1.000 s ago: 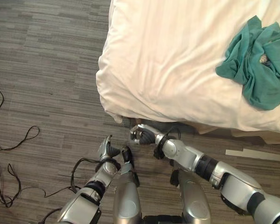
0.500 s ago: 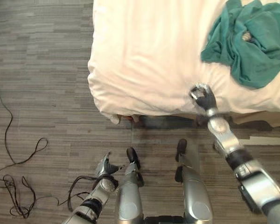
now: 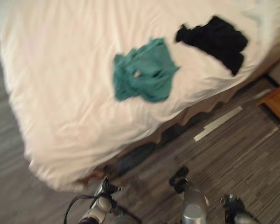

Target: Tidy up the quilt and then pick up the clothes from the bed and put them into the laundry hamper.

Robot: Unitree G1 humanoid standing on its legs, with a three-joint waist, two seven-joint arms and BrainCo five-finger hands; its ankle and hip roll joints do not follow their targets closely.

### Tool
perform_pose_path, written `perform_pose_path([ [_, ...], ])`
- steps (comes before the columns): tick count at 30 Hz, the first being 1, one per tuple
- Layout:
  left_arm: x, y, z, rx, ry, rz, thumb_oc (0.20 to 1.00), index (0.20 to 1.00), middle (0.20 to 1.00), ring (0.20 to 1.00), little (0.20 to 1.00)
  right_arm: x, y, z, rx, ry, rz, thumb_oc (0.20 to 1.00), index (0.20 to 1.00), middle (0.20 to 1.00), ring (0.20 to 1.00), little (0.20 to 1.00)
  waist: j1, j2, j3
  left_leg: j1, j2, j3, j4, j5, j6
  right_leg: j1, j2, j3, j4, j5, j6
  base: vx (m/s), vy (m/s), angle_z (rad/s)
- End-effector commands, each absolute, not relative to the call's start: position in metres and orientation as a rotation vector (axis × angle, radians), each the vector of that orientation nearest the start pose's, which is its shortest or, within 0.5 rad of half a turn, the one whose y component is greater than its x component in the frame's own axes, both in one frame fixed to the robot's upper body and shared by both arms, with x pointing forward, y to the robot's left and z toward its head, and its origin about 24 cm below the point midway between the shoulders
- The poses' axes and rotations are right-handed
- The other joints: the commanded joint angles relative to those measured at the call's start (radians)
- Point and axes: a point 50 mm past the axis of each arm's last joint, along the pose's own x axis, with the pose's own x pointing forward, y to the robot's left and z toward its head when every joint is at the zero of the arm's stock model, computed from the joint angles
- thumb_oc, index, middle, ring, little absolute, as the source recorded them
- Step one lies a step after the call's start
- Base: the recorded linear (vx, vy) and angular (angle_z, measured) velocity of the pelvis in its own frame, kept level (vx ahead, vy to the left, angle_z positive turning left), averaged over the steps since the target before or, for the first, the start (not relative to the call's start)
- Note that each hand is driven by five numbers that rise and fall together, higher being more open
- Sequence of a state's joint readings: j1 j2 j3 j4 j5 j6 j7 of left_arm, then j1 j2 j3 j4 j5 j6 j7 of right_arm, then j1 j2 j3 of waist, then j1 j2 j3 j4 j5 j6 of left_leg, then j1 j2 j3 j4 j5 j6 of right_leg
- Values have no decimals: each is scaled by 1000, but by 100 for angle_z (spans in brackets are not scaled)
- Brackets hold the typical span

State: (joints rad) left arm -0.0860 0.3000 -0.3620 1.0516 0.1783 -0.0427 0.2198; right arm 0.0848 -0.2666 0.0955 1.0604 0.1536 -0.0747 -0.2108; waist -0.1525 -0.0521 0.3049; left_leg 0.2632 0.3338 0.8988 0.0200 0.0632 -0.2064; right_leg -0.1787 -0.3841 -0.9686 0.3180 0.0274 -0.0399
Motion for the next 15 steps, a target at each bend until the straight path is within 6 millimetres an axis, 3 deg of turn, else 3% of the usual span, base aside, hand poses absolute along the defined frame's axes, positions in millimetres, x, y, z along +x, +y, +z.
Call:
perform_pose_path([
  [1,177,220,-131,888,840,-162,1000,1000,1000,1000,1000,124,-252,-140,-403,988,-253,1000,1000,1000,1000,1000,-16,29,-13,-137,131,-179,378,58,-43,76,197,306,-235,-125,110,370,-426,-201],
  [2,175,223,-131,875,850,-119,1000,1000,1000,1000,1000,125,-251,-141,-430,993,-244,1000,1000,1000,1000,1000,-1,21,-7,-156,171,-244,501,108,-47,104,245,360,-277,-132,86,342,-432,-312],
  [3,170,227,-133,841,876,-47,1000,1000,1000,1000,1000,127,-249,-140,-441,990,-237,1000,1000,1000,1000,1000,25,3,-2,-192,178,-360,594,111,-26,128,286,445,-308,-135,59,428,-399,-342],
  [4,169,224,-133,732,875,70,1000,1000,1000,1000,1000,133,-246,-140,-474,982,-212,1000,1000,1000,1000,1000,84,-35,13,-350,12,-618,686,-42,58,184,309,579,-364,-127,53,303,-252,-322],
  [5,170,224,-133,733,875,71,1000,1000,1000,1000,1000,134,-246,-140,-473,982,-212,1000,1000,1000,1000,1000,82,-34,12,-355,12,-620,690,-45,60,183,309,577,-365,-125,53,453,-131,-275],
  [6,164,223,-136,668,897,124,1000,1000,1000,1000,1000,134,-241,-141,-479,984,-194,1000,1000,1000,1000,1000,113,-52,17,-430,-78,-721,631,-120,91,217,320,690,-386,-121,80,247,2,-213],
  [9,163,221,-136,642,894,133,1000,1000,1000,1000,1000,135,-240,-141,-480,984,-190,1000,1000,1000,1000,1000,129,-63,18,-475,-112,-736,540,-104,112,227,309,731,-396,-113,88,288,26,-156],
  [10,165,218,-136,634,877,115,1000,1000,1000,1000,1000,137,-240,-140,-485,974,-183,1000,1000,1000,1000,1000,153,-44,8,-491,-182,-739,252,-63,120,272,329,793,-405,-129,108,613,126,-211],
  [11,164,218,-136,651,872,90,1000,1000,1000,1000,1000,138,-240,-140,-491,971,-179,1000,1000,1000,1000,1000,165,-29,0,-507,-211,-742,132,-4,107,300,354,826,-405,-144,110,612,125,-188],
  [12,164,218,-136,651,872,90,1000,1000,1000,1000,1000,138,-240,-140,-491,971,-179,1000,1000,1000,1000,1000,167,-29,-1,-504,-212,-740,123,1,107,298,353,827,-405,-143,110,640,48,-146],
  [13,163,220,-136,684,873,57,1000,1000,1000,1000,1000,136,-243,-140,-496,970,-186,1000,1000,1000,1000,1000,166,-19,-14,-505,-206,-668,39,22,102,347,373,855,-391,-182,107,649,25,-152],
  [15,150,226,-141,700,928,37,1000,1000,1000,1000,1000,122,-238,-145,-465,1005,-182,1000,1000,1000,1000,1000,162,-26,-32,-436,-207,-636,17,2,128,359,390,863,-290,-223,101,731,34,-104],
])
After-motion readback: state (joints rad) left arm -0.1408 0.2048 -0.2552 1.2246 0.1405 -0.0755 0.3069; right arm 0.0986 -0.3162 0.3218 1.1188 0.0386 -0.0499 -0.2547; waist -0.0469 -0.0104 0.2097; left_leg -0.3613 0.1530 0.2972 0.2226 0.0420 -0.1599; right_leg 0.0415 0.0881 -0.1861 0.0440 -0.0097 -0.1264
